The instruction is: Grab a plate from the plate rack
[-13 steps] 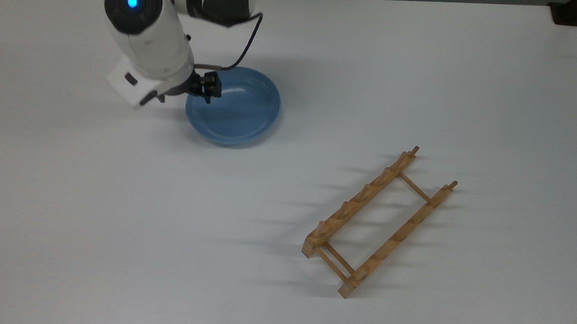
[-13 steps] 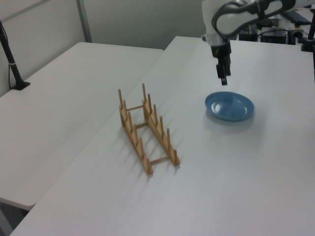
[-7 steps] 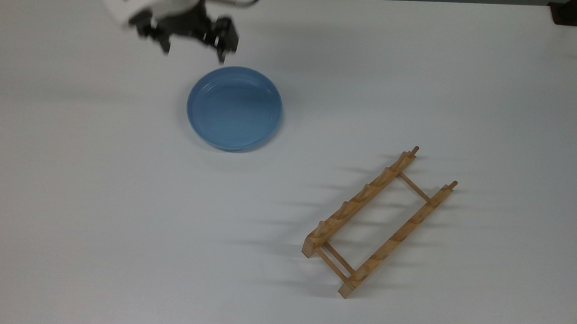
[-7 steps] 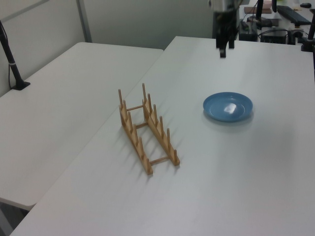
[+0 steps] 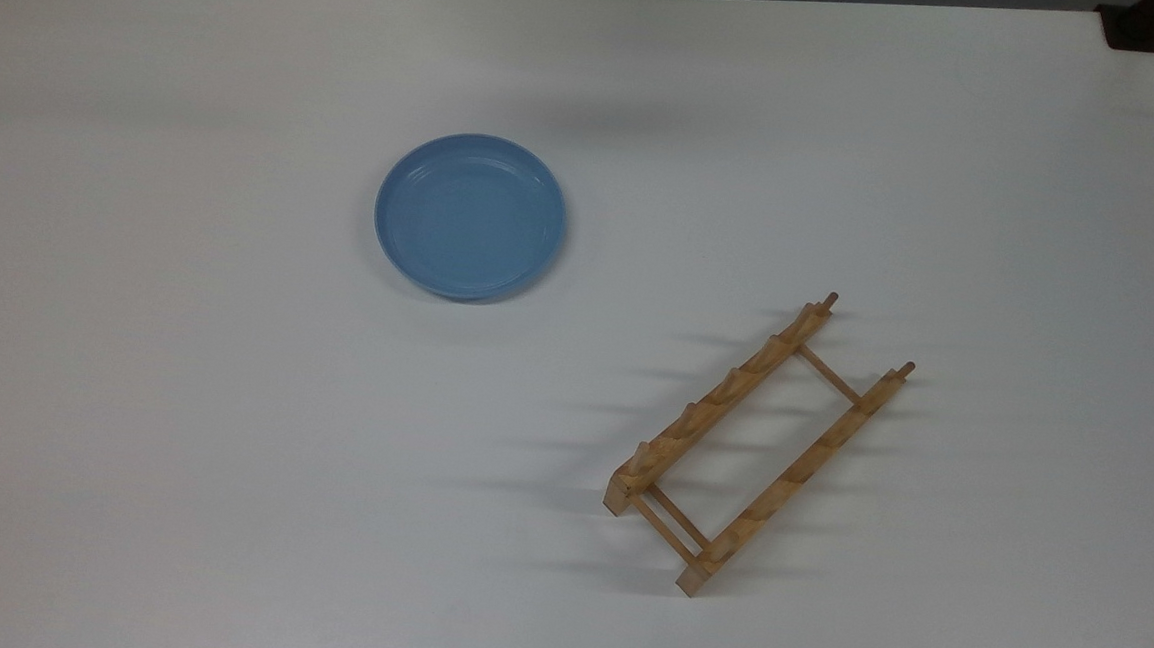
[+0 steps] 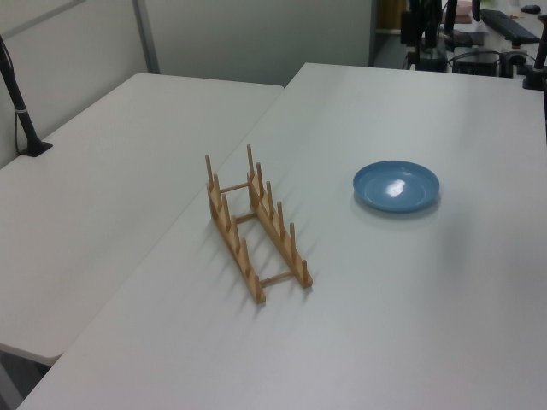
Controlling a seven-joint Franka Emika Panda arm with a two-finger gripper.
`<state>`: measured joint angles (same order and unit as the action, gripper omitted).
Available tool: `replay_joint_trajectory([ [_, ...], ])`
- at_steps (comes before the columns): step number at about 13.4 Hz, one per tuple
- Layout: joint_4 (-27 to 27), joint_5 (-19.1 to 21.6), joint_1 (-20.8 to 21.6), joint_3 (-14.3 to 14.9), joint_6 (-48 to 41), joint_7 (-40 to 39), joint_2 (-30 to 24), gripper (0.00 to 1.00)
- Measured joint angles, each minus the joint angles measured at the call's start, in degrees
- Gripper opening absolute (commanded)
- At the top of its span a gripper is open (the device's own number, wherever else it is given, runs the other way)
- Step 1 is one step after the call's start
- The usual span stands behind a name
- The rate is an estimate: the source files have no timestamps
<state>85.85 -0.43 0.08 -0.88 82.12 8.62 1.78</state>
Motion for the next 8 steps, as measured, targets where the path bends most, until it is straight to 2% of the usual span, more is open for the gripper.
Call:
replay_joint_trajectory([
  [2, 0.0, 0.0, 0.3, 0.0, 1.5, -1.2, -0.4, 1.00],
  [6, 1.5, 0.0, 0.2, 0.0, 11.8, -3.7, 0.1, 1.00],
  [8, 2.1, 0.0, 0.2, 0.0, 13.2, -3.8, 0.4, 1.00],
])
